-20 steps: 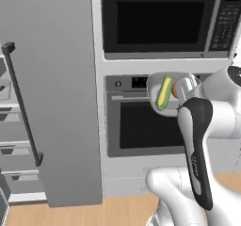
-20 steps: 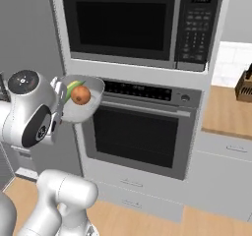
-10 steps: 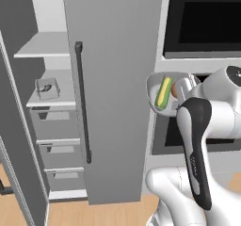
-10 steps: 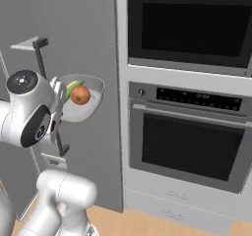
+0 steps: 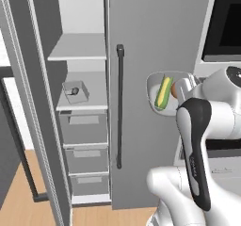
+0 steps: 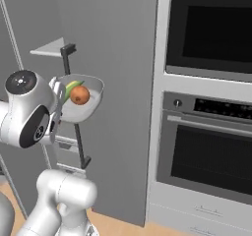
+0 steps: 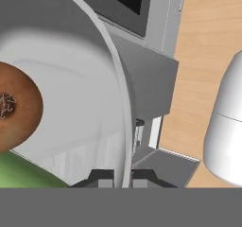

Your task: Take the meat container that has the fish and place it on the second highest rack of the freezer. Then take the vegetable container that has the onion and corn and place it on the highest rack of the freezer.

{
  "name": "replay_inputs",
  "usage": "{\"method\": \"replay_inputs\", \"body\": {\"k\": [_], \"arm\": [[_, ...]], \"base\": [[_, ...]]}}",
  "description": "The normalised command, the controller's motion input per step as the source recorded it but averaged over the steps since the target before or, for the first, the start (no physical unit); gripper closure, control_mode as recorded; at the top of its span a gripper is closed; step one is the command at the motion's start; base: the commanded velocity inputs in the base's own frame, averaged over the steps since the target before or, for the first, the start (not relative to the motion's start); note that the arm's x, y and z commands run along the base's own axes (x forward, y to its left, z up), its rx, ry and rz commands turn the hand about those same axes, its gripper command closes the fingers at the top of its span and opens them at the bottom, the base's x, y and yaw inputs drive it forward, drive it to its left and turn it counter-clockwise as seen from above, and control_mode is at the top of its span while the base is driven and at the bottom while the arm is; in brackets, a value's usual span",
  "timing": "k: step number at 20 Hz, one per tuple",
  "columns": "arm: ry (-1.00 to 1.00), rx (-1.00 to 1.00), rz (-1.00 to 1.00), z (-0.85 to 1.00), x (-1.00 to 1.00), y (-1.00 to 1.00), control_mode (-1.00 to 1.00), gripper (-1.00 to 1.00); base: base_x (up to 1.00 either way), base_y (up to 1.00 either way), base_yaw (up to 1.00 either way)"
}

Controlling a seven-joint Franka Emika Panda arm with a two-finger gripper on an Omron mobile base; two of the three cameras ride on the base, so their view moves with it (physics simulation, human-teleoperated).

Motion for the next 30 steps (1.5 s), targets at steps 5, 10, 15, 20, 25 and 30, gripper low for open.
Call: {"method": "replay_inputs", "body": {"k": [5, 10, 15, 20, 25, 30], "arm": [[0.0, 0.0, 0.0, 0.0, 0.0, 0.0, 1.0, 1.0], [0.0, 0.0, 0.0, 0.0, 0.0, 0.0, 1.0, 1.0], [0.0, 0.0, 0.0, 0.0, 0.0, 0.0, 1.0, 1.0], [0.0, 0.0, 0.0, 0.0, 0.0, 0.0, 1.0, 1.0], [0.0, 0.0, 0.0, 0.0, 0.0, 0.0, 1.0, 1.0], [0.0, 0.0, 0.0, 0.0, 0.0, 0.0, 1.0, 1.0]], "base": [[0.54, 0.38, 0.0], [0.42, 0.44, 0.0], [0.53, 0.43, 0.0], [0.42, 0.47, 0.0], [0.4, 0.46, 0.0], [0.28, 0.34, 0.0]]}}
